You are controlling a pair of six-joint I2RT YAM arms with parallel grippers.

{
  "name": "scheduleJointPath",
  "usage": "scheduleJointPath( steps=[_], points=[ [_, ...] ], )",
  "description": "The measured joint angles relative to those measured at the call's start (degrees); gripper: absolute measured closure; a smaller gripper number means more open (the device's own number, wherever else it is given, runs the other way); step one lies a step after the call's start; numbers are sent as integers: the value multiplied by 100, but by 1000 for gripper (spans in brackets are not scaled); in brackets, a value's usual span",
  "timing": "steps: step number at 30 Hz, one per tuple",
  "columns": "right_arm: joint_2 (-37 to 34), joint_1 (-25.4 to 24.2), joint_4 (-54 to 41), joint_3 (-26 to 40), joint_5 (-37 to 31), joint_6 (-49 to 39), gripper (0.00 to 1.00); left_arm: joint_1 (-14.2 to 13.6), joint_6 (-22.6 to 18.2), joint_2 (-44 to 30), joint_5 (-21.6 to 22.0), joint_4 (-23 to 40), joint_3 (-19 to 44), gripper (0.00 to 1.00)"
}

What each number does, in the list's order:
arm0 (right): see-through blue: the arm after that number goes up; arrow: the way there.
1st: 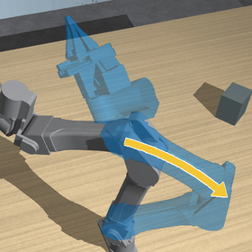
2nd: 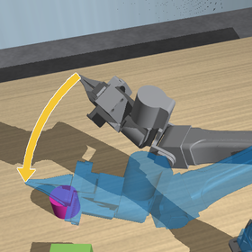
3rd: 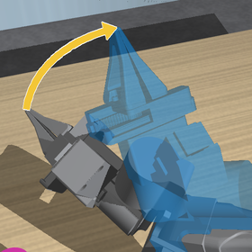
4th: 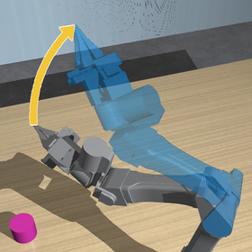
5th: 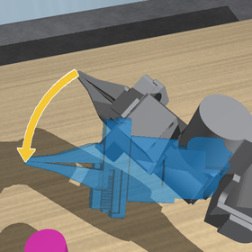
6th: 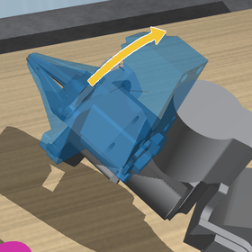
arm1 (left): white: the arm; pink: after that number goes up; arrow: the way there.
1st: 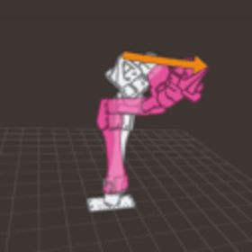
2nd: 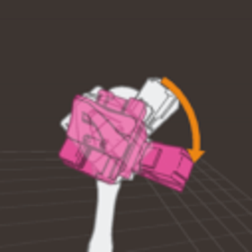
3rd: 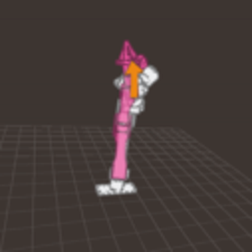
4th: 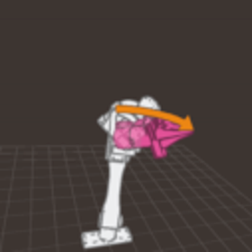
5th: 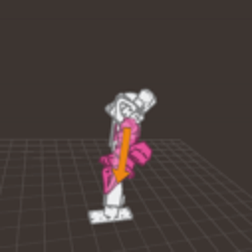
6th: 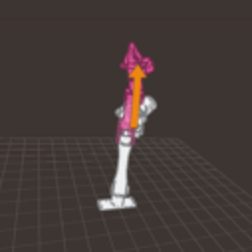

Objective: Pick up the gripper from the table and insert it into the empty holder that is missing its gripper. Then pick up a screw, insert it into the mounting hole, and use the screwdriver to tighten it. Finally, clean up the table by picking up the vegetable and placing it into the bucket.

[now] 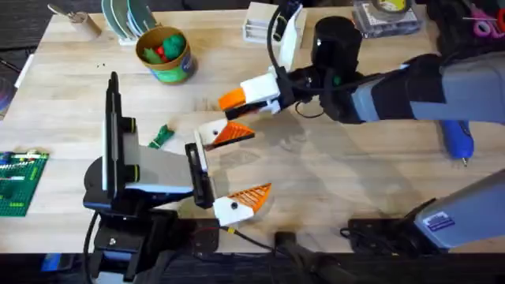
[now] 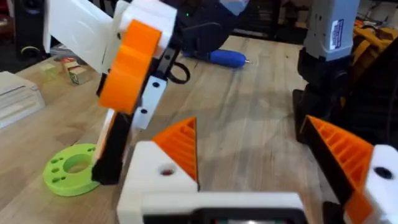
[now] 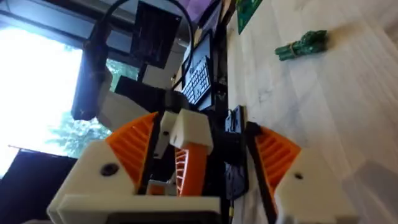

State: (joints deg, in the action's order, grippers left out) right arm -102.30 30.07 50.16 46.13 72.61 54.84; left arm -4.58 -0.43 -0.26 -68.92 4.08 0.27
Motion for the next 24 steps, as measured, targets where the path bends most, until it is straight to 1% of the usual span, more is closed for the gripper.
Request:
scheduleJointPath(
  steps=[2,3,5,8,13,16,17,18,19,22,24],
  points=[
    [0,-114,-1,0,-130,-6,140,0,0,1,-40,0,0,9],
    [0,-179,-1,0,-207,-23,78,0,0,0,-53,0,0,9],
    [0,-308,1,0,-379,-65,52,0,0,1,-57,0,0,9],
    [0,-528,-1,2,-667,-128,49,0,0,-1,-59,0,0,9],
    [0,-885,-63,14,-1295,-498,42,0,0,0,-75,0,0,9],
    [6,-1037,-422,83,-1668,-808,42,0,0,0,-75,0,0,9],
    [31,-1076,-711,118,-1783,-951,40,0,0,1,-75,0,0,9],
    [316,-1164,-2258,227,-2265,-1657,40,0,0,0,-75,0,0,9],
    [471,-1176,-2887,274,-2493,-1967,40,0,0,-1,-75,0,0,9],
    [973,-1150,-4338,452,-3230,-2887,39,0,0,1,-75,0,0,9],
    [1310,-1083,-4903,584,-3744,-3431,39,0,0,0,-75,0,0,9]
  ],
)
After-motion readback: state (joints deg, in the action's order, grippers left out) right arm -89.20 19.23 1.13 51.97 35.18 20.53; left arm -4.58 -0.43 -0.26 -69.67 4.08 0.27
